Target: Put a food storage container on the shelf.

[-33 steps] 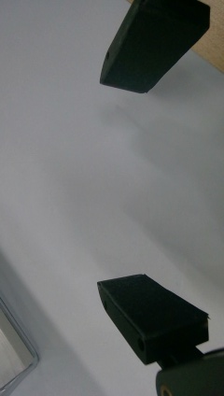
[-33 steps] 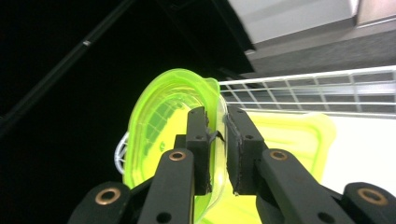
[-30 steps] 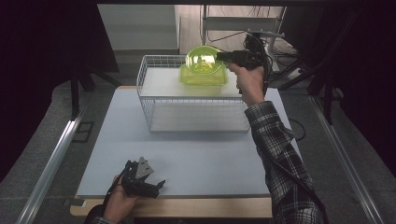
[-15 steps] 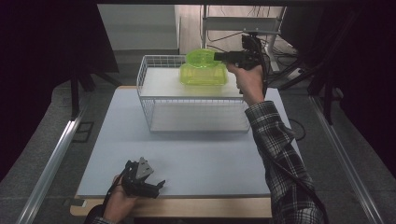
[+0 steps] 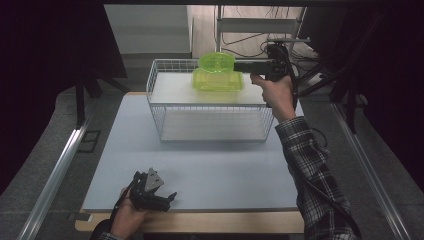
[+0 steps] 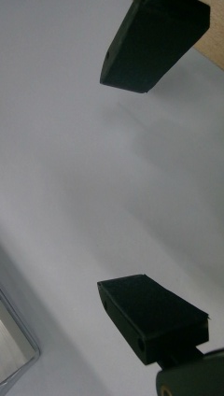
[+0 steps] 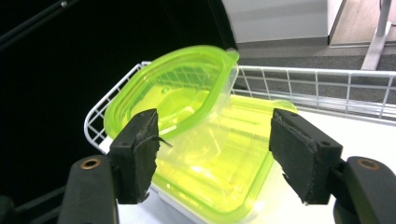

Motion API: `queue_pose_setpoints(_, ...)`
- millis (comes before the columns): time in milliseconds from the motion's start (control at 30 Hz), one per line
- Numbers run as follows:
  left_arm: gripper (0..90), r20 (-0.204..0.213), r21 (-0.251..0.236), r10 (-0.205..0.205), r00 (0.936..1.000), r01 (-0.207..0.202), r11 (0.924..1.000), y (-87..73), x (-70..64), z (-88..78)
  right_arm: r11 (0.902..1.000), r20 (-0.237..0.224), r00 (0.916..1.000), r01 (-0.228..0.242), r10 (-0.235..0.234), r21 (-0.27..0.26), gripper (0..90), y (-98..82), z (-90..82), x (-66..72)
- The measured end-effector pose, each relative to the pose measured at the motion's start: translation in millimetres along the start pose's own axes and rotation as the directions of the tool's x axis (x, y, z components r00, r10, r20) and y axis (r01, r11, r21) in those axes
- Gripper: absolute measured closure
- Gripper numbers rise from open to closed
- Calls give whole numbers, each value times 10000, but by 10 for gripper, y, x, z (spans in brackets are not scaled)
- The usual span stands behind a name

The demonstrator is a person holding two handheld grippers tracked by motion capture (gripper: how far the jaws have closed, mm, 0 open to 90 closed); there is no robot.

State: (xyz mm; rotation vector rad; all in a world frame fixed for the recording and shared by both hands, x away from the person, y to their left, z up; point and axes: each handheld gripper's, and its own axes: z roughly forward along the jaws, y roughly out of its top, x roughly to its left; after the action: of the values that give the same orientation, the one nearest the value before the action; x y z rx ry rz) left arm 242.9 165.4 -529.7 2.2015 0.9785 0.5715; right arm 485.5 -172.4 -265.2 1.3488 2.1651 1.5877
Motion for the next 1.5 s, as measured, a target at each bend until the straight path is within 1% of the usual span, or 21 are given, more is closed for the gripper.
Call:
queue_pose_setpoints(67,39,3,1,0,10000,0,10000,1,-1,-1,9998,-16,9999,169,-168,44,312,-26,-22,-2)
queue_pose_setpoints(167,40,-3,6,-6,10000,6,10000,0,0,-1,9995,-178,9994,308,-307,60,288,-68,-50,0)
queue_pose_setpoints(233,40,3,4,-3,10000,3,10000,0,0,-1,9989,-167,9989,447,-445,116,277,-100,-69,0)
queue_pose_setpoints(367,40,5,7,6,10000,-6,10000,0,-1,0,9981,-326,9978,586,-580,166,256,-170,-100,7)
queue_pose_setpoints(533,40,38,-3,-78,10000,78,10000,-1,-7,3,9957,-404,9953,888,-877,248,223,-254,-119,27)
queue_pose_setpoints(733,40,30,54,-11,10000,11,10000,-1,-5,3,9927,-516,9920,1167,-1151,294,181,-350,-137,46)
queue_pose_setpoints(867,40,41,70,3,10000,-3,10000,-1,-8,7,9857,-443,9856,1649,-1634,341,155,-417,-148,65)
queue_pose_setpoints(1000,40,59,29,-8,10000,8,10000,-1,-8,8,9830,-534,9827,1794,-1772,381,136,-480,-164,75)
queue_pose_setpoints(1100,39,154,-87,-70,9999,72,9999,-2,-5,1,9770,-420,9775,2084,-2065,463,120,-533,-169,93)
queue_pose_setpoints(1167,36,121,-128,-82,9999,84,9999,-2,-2,-2,9734,-440,9742,2236,-2215,500,109,-571,-168,97)
queue_pose_setpoints(1267,34,234,-201,-148,9996,152,9997,-4,5,-5,9677,-430,9691,2453,-2430,586,94,-630,-176,114)
queue_pose_setpoints(1367,32,314,-247,-145,9994,152,9996,-2,3,-5,9644,-506,9660,2566,-2536,648,82,-677,-187,135)
queue_pose_setpoints(1467,30,328,-248,-127,9994,135,9996,-1,2,-4,9549,-481,9577,2867,-2837,767,70,-736,-194,162)
queue_pose_setpoints(1500,29,330,-260,-137,9994,145,9996,-2,3,-4,9543,-477,9571,2888,-2858,773,68,-751,-195,165)
